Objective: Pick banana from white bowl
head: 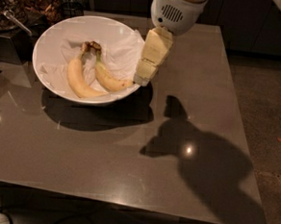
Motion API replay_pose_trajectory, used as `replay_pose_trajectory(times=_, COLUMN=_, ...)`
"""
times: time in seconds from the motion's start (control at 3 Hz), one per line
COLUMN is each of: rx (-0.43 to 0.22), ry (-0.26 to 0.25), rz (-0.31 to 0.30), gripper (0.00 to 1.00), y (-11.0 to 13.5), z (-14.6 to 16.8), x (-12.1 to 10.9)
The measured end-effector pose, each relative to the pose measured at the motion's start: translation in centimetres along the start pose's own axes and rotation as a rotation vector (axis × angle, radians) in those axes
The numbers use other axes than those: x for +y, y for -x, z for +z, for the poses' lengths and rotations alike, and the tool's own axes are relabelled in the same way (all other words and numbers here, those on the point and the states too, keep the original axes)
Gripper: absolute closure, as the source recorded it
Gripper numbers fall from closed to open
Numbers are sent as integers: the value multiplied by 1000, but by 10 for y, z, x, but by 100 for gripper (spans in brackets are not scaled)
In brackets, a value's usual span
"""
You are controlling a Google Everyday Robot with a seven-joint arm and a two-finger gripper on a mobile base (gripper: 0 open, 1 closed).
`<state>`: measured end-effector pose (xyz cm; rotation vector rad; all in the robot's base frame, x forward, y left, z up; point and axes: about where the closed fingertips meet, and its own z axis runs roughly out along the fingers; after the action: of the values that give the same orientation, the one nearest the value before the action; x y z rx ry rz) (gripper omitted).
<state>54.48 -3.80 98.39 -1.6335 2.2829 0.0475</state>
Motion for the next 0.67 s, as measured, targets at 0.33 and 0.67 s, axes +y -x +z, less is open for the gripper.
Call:
replay_pose_trajectory(times=0.33, rx=90, ry=-105, rz=-56, gripper=0, y=48, z=21, x=5)
replay_pose_trajectory(times=0.67, rx=83, ry=-110, rz=-38, gripper=0, y=43, z=23, x=-5)
